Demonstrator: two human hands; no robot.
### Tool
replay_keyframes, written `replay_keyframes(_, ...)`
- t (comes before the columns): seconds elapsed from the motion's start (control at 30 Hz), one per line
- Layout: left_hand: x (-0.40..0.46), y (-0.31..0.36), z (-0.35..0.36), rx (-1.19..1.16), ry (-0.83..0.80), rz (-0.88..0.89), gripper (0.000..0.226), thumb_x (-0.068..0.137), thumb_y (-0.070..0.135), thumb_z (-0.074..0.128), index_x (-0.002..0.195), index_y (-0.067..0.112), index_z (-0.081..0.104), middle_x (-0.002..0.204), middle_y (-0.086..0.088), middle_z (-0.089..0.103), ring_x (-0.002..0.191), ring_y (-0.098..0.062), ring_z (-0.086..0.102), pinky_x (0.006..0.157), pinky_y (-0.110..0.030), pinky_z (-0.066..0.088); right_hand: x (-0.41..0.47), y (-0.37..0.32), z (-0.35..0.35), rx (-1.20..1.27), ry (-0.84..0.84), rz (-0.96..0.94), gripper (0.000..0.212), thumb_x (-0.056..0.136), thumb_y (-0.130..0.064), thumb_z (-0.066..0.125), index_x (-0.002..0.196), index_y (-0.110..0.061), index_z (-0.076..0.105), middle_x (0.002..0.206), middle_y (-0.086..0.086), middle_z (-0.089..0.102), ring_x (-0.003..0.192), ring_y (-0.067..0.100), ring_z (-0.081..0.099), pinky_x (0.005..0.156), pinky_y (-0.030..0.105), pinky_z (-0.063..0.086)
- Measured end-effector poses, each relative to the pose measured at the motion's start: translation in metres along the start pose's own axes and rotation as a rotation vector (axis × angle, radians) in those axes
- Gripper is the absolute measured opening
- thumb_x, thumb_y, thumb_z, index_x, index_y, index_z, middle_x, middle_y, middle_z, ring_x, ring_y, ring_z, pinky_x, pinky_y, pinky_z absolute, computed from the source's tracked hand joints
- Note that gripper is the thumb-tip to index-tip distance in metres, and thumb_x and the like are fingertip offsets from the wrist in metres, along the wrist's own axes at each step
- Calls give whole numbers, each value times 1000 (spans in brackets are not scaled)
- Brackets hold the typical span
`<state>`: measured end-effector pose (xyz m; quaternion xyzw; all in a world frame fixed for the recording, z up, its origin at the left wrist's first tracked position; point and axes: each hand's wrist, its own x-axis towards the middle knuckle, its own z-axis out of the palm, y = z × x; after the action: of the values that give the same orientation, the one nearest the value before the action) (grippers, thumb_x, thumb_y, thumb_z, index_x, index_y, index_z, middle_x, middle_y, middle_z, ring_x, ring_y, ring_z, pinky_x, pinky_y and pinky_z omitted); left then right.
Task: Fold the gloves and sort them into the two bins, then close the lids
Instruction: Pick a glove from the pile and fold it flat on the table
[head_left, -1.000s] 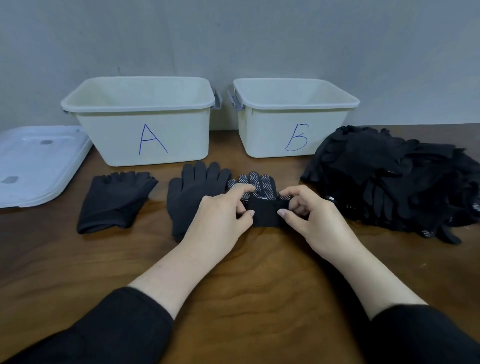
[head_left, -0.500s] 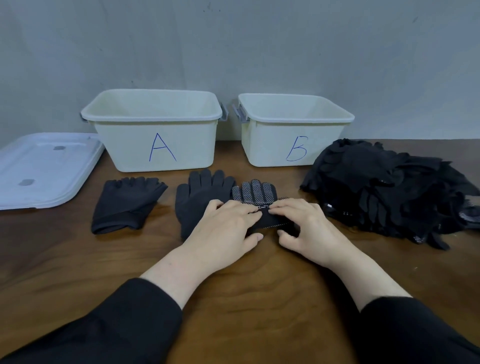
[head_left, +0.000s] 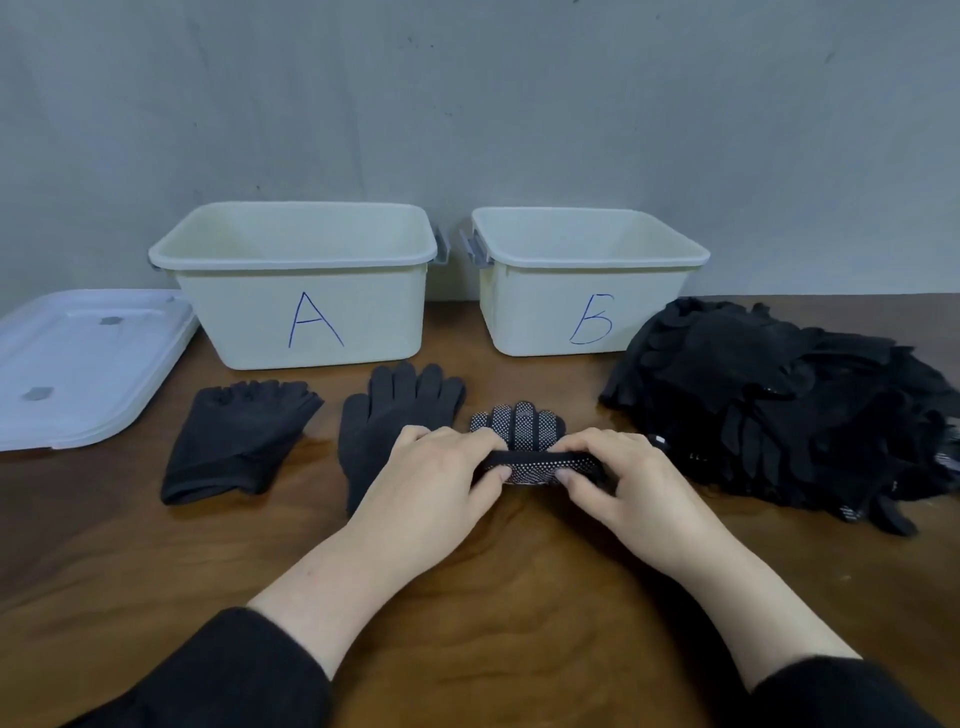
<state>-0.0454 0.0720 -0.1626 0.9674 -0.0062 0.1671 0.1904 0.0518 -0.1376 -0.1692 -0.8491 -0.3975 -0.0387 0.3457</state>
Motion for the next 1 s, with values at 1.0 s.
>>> replay_keyframes(1.0, 32, -29, 8, 25, -116, 130, 37, 104, 42, 43, 139, 40, 55, 151, 21, 43, 139, -4, 34, 113, -27, 15, 129, -8, -24, -18, -713, 401, 36, 82, -24, 82, 116, -26, 73, 109, -8, 76, 105, 10, 69, 104, 34, 51)
